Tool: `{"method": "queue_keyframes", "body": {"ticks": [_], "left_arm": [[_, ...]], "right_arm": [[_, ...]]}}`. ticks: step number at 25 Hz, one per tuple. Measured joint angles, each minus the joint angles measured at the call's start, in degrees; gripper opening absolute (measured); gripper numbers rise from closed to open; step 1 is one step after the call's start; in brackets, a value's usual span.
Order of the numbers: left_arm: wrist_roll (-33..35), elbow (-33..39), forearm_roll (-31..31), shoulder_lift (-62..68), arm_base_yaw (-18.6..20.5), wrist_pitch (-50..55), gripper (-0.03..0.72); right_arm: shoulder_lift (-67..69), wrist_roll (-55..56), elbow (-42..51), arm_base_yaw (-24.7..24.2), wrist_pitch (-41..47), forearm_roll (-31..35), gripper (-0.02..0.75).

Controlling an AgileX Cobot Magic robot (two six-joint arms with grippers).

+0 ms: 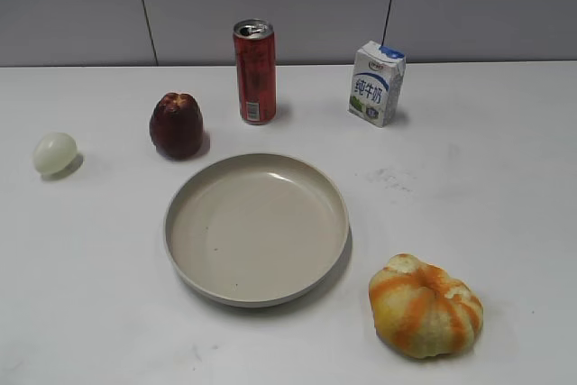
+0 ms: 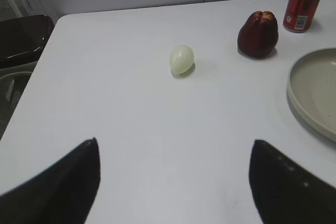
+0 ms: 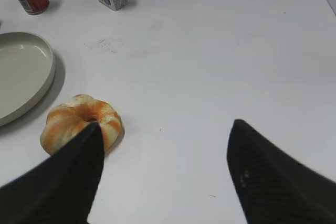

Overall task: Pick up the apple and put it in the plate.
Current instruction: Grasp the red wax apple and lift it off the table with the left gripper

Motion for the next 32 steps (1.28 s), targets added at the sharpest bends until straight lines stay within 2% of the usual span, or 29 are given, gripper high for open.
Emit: {"method": "queue_keyframes", "body": {"ticks": [6, 20, 28, 32], "left_arm": [[0.00, 0.00, 0.00, 0.00, 0.00, 0.00, 0.688], [0.00, -0.86, -0.46, 2.54, 0.00, -1.36, 0.618], [0.05, -2.83, -0.46, 24.67, 0.00, -23.51, 0.610], [0.05, -7.56, -0.46, 40.78, 0.00, -30.66, 0.608]], "right_arm": [[0.00, 0.00, 0.00, 0.00, 0.00, 0.05, 0.585], [0.00, 0.00, 0.00, 0.00, 0.00, 0.05, 0.585], [0.00, 0.00, 0.00, 0.00, 0.00, 0.05, 0.585], [0.00, 0.00, 0.00, 0.00, 0.00, 0.05, 0.585]]}}
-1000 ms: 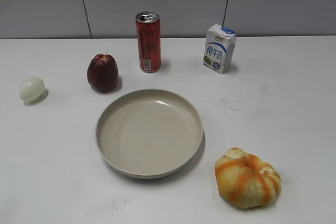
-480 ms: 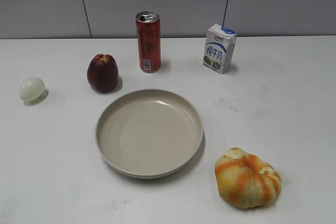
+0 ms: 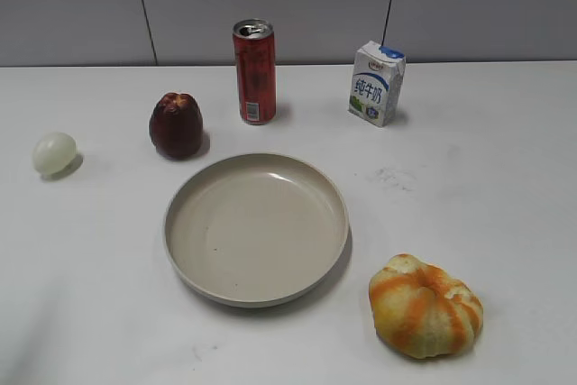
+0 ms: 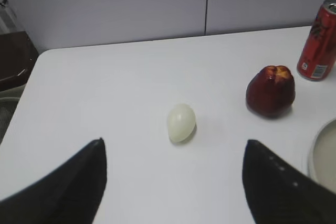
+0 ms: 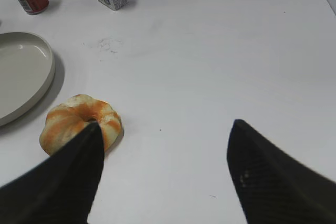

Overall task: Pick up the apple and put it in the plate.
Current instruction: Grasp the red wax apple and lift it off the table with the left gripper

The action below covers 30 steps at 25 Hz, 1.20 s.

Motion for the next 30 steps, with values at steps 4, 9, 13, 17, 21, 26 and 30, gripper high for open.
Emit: {"method": "queue_keyframes", "body": {"ticks": [4, 9, 13, 17, 21, 26, 30], "left_arm": [[0.00, -8.97, 0.05, 15.25, -1.25, -0.77, 0.601], [0.70, -23.30, 0.05, 32.32, -7.20, 2.33, 0.600], [2.56, -33.99, 0.05, 44.83, -12.58, 7.38, 0.600], [3.65, -44.23, -0.01, 56.98, -16.06, 15.55, 0.600], [3.83, -53.63, -0.41, 67.61, -17.57, 20.77, 0.600], [3.90, -63.30, -1.45, 77.90, -17.69, 25.01, 0.616], [3.90, -66.66, -1.68, 83.35, -17.69, 25.39, 0.681]], "right_arm": [[0.00, 0.00, 0.00, 0.00, 0.00, 0.00, 0.585], [0.00, 0.00, 0.00, 0.00, 0.00, 0.00, 0.585], [0.00, 0.00, 0.00, 0.00, 0.00, 0.00, 0.585], [0.00, 0.00, 0.00, 0.00, 0.00, 0.00, 0.585], [0.00, 0.00, 0.00, 0.00, 0.00, 0.00, 0.585], [0.00, 0.00, 0.00, 0.00, 0.00, 0.00, 0.585], [0.00, 0.00, 0.00, 0.00, 0.00, 0.00, 0.585]]}}
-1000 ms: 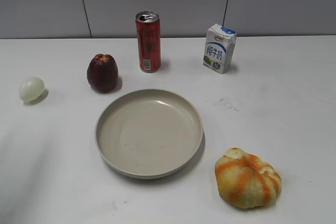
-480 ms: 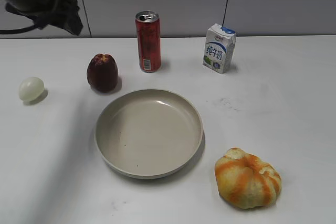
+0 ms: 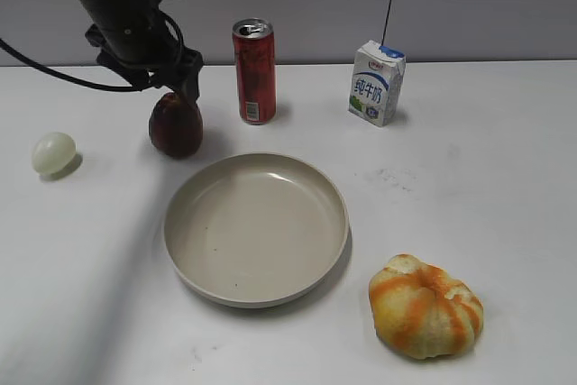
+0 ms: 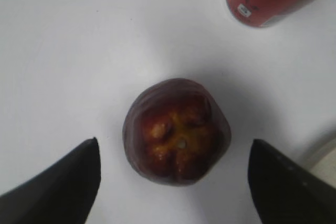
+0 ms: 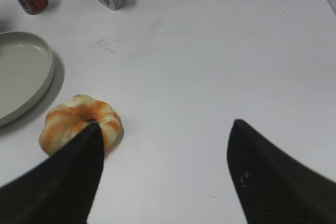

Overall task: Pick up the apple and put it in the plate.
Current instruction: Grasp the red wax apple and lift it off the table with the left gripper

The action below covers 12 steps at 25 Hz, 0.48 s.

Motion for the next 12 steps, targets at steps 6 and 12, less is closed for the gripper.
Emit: {"method": "queue_keyframes", "body": {"ticks": [6, 12], "left_arm": [[0.00, -0.38, -0.58, 4.79, 0.00, -0.52, 0.682], [0.00, -0.64, -0.69, 5.00, 0.00, -0.13, 0.613]], "right_arm": [[0.00, 0.00, 0.00, 0.00, 0.00, 0.00, 0.585], [0.00, 0.00, 0.00, 0.00, 0.00, 0.00, 0.585]]}}
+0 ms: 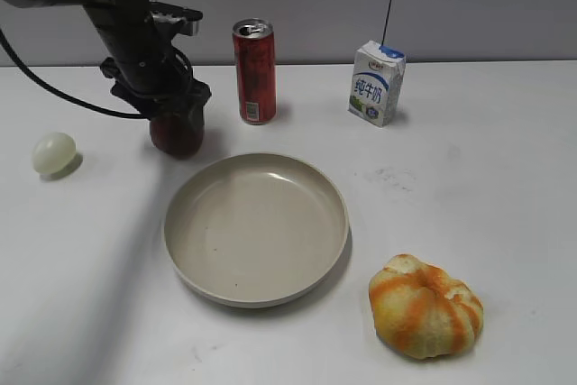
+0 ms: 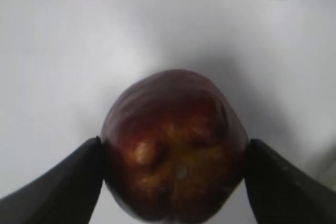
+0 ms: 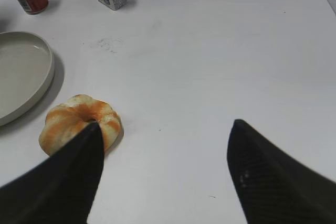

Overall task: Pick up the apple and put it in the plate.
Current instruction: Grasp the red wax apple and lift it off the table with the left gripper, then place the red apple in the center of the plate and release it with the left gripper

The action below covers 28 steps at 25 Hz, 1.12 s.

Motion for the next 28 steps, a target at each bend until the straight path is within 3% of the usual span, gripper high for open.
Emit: {"method": "queue_keyframes", "body": {"ticks": [7, 12, 17, 23, 28], "left_arm": [[0.00, 0.00, -0.39, -7.12, 0.00, 8.46, 0.613], [0.00, -0.19, -7.53, -12.12, -0.97, 14.75, 0.610], [0.00, 0.75, -8.37, -12.44, -8.10, 15.24, 0.610], [0.00, 5.12, -5.27, -11.71, -18.15, 12.73, 0.610], [0.00, 5.97, -4.85, -7.28, -20.95, 9.93, 0.610]], "right_arm": [[0.00, 0.00, 0.00, 0.00, 0.00, 0.00, 0.585], [0.00, 0.00, 0.00, 0.00, 0.00, 0.00, 0.585], [0.00, 0.00, 0.00, 0.00, 0.00, 0.00, 0.585], [0.00, 0.00, 0.00, 0.00, 0.00, 0.00, 0.585], [0.00, 0.00, 0.00, 0.00, 0.00, 0.00, 0.585]]}}
